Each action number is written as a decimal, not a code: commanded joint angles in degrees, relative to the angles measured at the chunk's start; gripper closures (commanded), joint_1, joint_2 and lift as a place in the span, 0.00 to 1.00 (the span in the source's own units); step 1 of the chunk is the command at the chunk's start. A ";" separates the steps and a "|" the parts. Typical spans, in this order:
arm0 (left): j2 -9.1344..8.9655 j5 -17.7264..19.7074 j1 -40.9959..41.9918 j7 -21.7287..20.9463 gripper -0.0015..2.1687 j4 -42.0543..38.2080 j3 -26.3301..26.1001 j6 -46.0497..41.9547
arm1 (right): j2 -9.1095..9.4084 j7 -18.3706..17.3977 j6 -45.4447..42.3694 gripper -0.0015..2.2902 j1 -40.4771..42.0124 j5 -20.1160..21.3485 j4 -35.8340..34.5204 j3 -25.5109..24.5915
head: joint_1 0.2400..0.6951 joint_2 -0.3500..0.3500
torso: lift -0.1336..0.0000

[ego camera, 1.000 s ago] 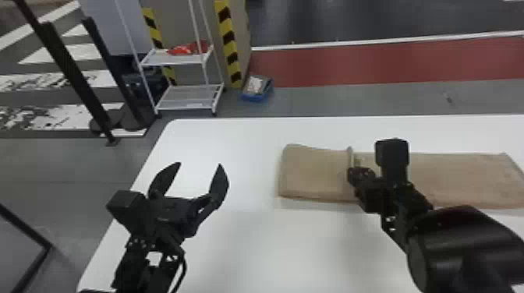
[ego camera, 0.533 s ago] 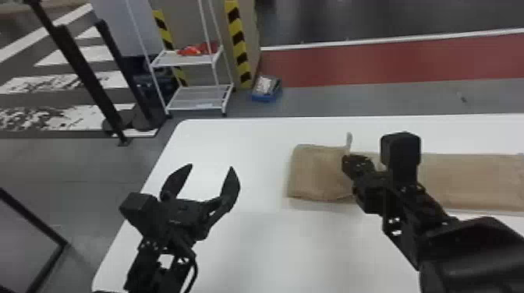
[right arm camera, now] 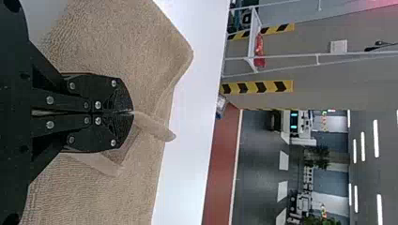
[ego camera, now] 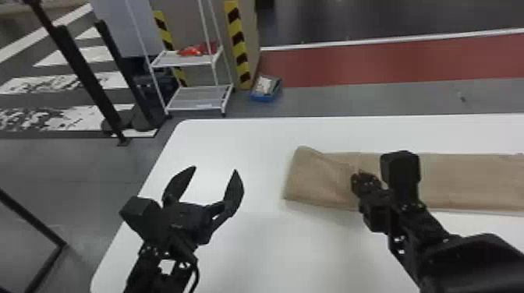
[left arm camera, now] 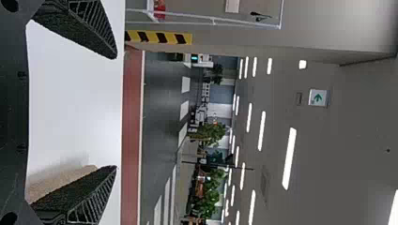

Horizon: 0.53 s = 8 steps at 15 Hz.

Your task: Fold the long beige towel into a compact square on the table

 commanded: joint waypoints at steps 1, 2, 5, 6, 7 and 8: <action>0.00 -0.01 0.53 0.00 0.01 -0.28 0.00 0.10 | 0.14 0.01 2.40 0.72 1.53 0.31 -0.79 -0.08 | 1.00 0.80 | 0.08; 0.00 -0.01 0.61 0.00 0.01 -0.37 0.00 -0.07 | 0.14 0.01 3.63 0.72 2.94 0.31 -2.11 0.18 | 1.00 0.79 | 0.08; 0.00 -0.19 1.32 0.00 0.01 -1.25 -0.44 -0.07 | 0.14 -1.57 7.14 0.62 5.75 1.36 -5.98 0.98 | 1.00 0.80 | 0.08; 0.00 -0.19 1.49 0.00 0.01 -1.42 -0.53 -0.07 | 0.14 -1.66 7.14 0.52 6.10 1.36 -5.98 0.62 | 1.00 0.80 | 0.08; 0.00 -0.19 1.58 0.00 0.01 -1.60 -0.70 -0.07 | 0.14 -1.93 6.97 0.34 6.37 1.36 -6.33 0.36 | 1.00 0.80 | 0.08; 0.00 -0.36 1.76 0.00 0.01 -1.78 -0.88 0.10 | 0.14 -2.10 6.44 0.15 6.46 1.36 -7.47 0.36 | 1.00 0.79 | 0.08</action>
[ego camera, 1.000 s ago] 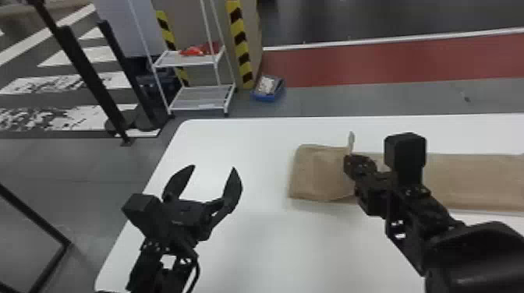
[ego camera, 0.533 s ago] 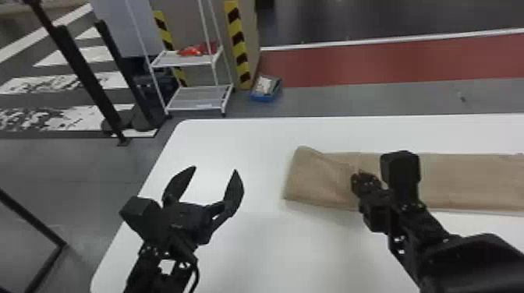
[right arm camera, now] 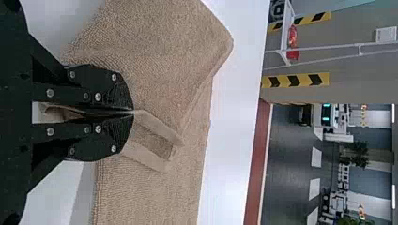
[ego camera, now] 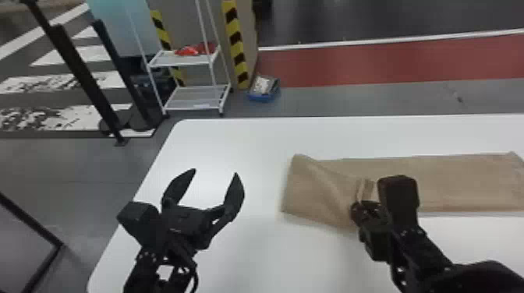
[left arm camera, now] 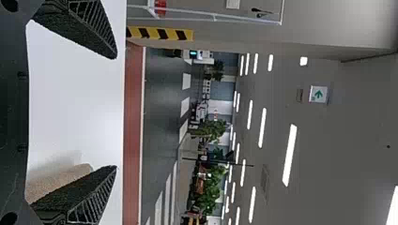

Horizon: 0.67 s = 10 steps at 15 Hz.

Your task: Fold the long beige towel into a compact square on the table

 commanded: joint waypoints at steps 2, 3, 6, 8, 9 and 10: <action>0.00 -0.41 0.59 0.00 0.01 -0.37 -0.35 -0.04 | 0.14 -0.09 -3.18 0.05 1.44 -0.06 -2.56 -0.32 | 1.00 0.78 | 0.08; 0.00 -0.41 0.85 0.00 0.01 -0.46 -0.35 -0.04 | 0.14 -0.18 -3.53 0.05 1.70 -0.06 -3.17 -0.41 | 1.00 0.78 | 0.08; 0.09 -0.41 1.47 0.00 0.01 -0.81 -0.26 -0.22 | 0.14 -1.68 -2.66 0.05 2.05 0.29 -4.14 -0.50 | 1.00 0.78 | 0.08; 0.09 -0.41 1.91 -0.09 0.01 -1.07 -0.26 -0.75 | 0.14 -4.31 -1.95 0.05 1.96 0.64 -3.96 -0.23 | 1.00 0.76 | 0.08; 0.09 -0.50 2.08 -0.27 0.01 -1.07 -0.26 -0.75 | 0.14 -5.72 -1.95 0.05 1.96 0.73 -3.53 -0.23 | 1.00 0.76 | 0.08; 0.09 -0.85 2.08 -0.35 0.01 -0.98 -0.26 -0.92 | 0.14 -6.33 -2.13 0.05 1.70 0.47 -2.91 -0.23 | 1.00 0.75 | 0.08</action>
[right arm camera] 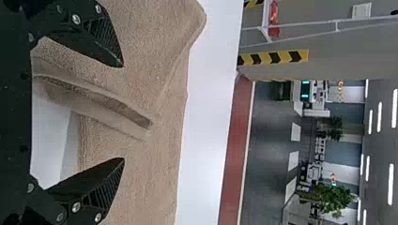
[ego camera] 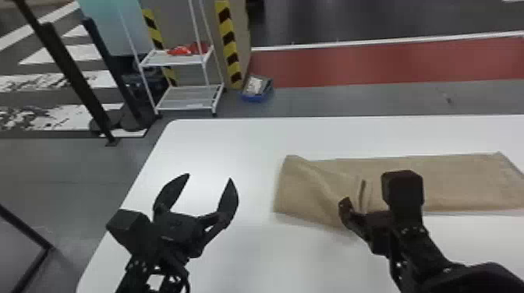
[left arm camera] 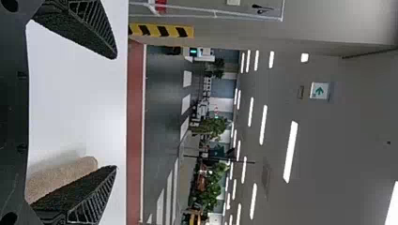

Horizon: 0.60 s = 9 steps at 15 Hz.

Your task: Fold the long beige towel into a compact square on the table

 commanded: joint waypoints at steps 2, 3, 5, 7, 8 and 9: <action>0.00 -0.54 0.20 -0.11 0.01 0.32 -0.17 -0.19 | 0.14 -1.32 -0.30 0.07 -1.05 -0.51 1.65 0.02 | 1.00 0.74 | 0.08; 0.00 -0.54 0.38 -0.11 0.01 0.50 -0.26 -0.19 | 0.14 -2.20 -0.65 0.08 -1.49 -0.69 2.53 0.02 | 1.00 0.74 | 0.08; 0.09 -0.72 0.47 -0.19 0.01 0.85 -0.17 -0.36 | 0.14 -2.72 -0.82 0.10 -2.98 -1.48 5.17 -0.24 | 1.00 0.73 | 0.08; 0.09 -0.89 0.47 -0.19 0.01 1.03 -0.17 -0.54 | 0.14 -2.81 -1.17 0.10 -4.21 -2.44 7.63 -0.33 | 1.00 0.72 | 0.08; 0.18 -0.89 0.47 -0.19 0.01 1.20 -0.17 -0.54 | 0.14 -2.81 -1.88 0.10 -4.92 -2.97 9.04 -0.42 | 1.00 0.72 | 0.08; 0.18 -0.89 0.47 -0.19 0.01 1.73 -0.17 -1.77 | 0.14 -2.81 -2.23 0.10 -5.35 -3.59 10.09 -0.59 | 1.00 0.72 | 0.08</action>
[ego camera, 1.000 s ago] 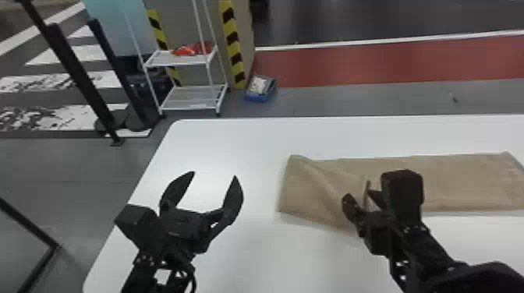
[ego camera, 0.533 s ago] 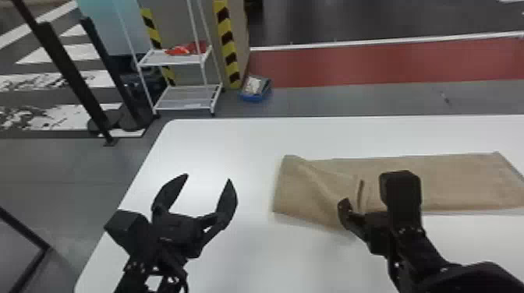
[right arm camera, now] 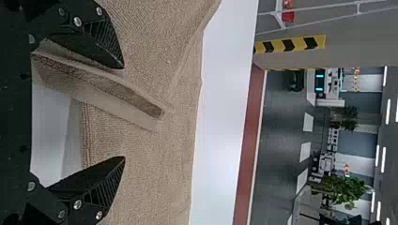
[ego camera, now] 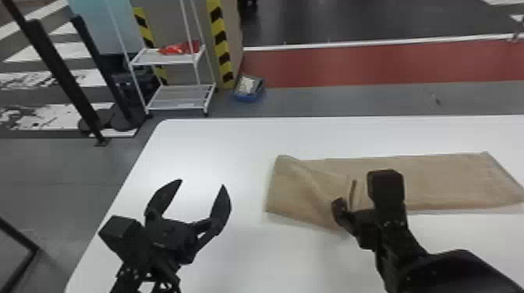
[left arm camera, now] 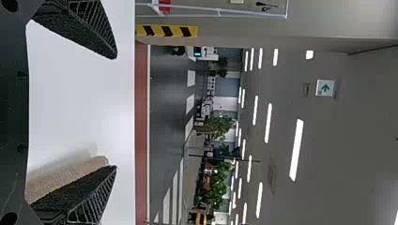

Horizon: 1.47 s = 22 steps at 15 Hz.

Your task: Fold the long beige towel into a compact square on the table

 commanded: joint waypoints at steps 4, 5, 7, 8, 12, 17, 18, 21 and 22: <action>0.12 0.04 -0.53 0.00 0.01 1.90 0.00 -1.52 | 0.14 0.53 -5.86 0.12 -0.30 -4.82 1.85 -0.46 | 1.00 0.73 | 0.08; 0.12 0.04 -0.79 0.00 0.01 2.08 0.00 -1.52 | 0.14 0.44 -4.98 0.12 -0.48 -4.47 1.76 -0.28 | 1.00 0.74 | 0.08; 0.12 0.04 -0.53 0.00 0.01 1.64 0.00 -1.87 | 0.14 0.26 -1.99 0.12 -1.79 -4.38 2.20 -0.28 | 1.00 0.75 | 0.08; 0.12 0.04 -0.53 0.00 0.01 1.72 0.09 -2.04 | 0.14 0.26 -1.99 0.12 -2.32 -4.74 2.91 -0.37 | 1.00 0.75 | 0.08; 0.12 -0.05 -0.70 0.00 0.01 1.81 -0.08 -1.87 | 0.14 0.26 -1.11 0.16 -2.41 -4.82 3.52 -0.54 | 1.00 0.75 | 0.08; 0.12 -0.13 -0.44 0.09 0.01 1.64 -0.61 -1.87 | 0.14 0.18 1.35 0.27 -1.97 -4.82 3.08 -0.81 | 1.00 0.73 | 0.08; 0.12 -0.13 -0.26 0.00 0.01 1.37 -0.61 -1.87 | 0.14 0.35 1.17 0.30 -1.71 -4.82 2.73 -0.81 | 1.00 0.73 | 0.08; 0.12 -0.13 0.18 0.09 0.01 0.93 -0.52 -1.87 | 0.14 0.26 1.17 0.30 -0.91 -4.82 1.06 -0.46 | 1.00 0.73 | 0.08; 0.21 -0.13 0.44 0.09 0.01 0.58 -0.52 -1.87 | 0.14 0.18 1.17 0.29 -0.56 -4.65 0.53 -0.37 | 1.00 0.73 | 0.08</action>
